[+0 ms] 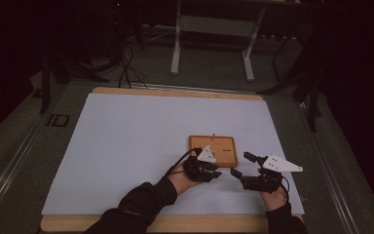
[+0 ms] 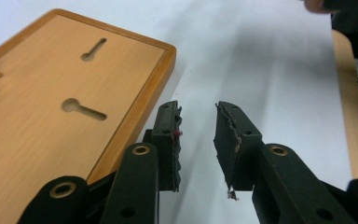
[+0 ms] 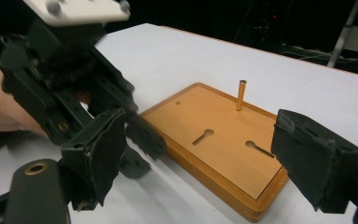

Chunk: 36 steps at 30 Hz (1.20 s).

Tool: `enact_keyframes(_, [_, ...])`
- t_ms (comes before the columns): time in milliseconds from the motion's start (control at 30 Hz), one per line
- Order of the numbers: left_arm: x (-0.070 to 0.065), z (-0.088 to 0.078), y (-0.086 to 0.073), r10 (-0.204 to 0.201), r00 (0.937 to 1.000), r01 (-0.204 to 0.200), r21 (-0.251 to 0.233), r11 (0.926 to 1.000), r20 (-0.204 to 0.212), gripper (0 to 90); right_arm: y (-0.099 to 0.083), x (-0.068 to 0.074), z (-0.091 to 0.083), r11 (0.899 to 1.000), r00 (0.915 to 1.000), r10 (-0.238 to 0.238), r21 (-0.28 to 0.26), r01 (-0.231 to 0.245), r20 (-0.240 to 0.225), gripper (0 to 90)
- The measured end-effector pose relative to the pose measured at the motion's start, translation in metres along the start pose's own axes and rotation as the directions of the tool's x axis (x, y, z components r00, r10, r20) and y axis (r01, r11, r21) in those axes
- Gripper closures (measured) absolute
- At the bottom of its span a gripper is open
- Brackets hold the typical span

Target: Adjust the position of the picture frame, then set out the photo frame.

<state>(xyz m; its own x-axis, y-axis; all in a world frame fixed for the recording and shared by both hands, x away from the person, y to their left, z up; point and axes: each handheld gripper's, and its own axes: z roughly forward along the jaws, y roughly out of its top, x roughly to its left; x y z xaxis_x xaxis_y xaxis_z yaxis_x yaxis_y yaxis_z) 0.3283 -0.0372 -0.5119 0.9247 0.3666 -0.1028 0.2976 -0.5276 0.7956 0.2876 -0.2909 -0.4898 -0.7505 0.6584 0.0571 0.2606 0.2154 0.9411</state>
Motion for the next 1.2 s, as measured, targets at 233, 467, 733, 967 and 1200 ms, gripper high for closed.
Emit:
enact_keyframes(233, [0.009, -0.016, 0.001, -0.024, 0.9996, 0.023, -0.045, 0.9987, -0.017, 64.3, 0.0, 0.001, 0.001, 1.0, 1.0, -0.003, 0.006, 0.003, -0.001, 17.4])
enact_keyframes(467, [0.023, -0.028, -0.002, -0.057, 0.9981, 0.055, -0.072, 0.9959, -0.023, 61.5, -0.001, 0.0, 0.001, 1.0, 1.0, 0.0, 0.007, 0.0, 0.0, 17.3])
enact_keyframes(733, [0.044, -0.031, 0.0, -0.09, 0.9941, 0.085, -0.079, 0.9933, -0.061, 59.3, -0.001, 0.002, 0.004, 1.0, 0.9999, -0.009, 0.017, 0.01, -0.009, 17.4])
enact_keyframes(967, [0.056, -0.022, 0.006, -0.089, 0.9922, 0.084, -0.068, 0.9942, -0.087, 59.3, -0.002, 0.002, 0.005, 0.999, 0.9997, -0.025, 0.028, 0.025, 0.001, 17.4])
enact_keyframes(1200, [0.071, -0.014, 0.013, -0.08, 0.9925, 0.071, -0.095, 0.9929, -0.092, 59.4, -0.004, 0.003, 0.008, 0.997, 0.9989, -0.046, 0.056, 0.046, -0.005, 17.5])
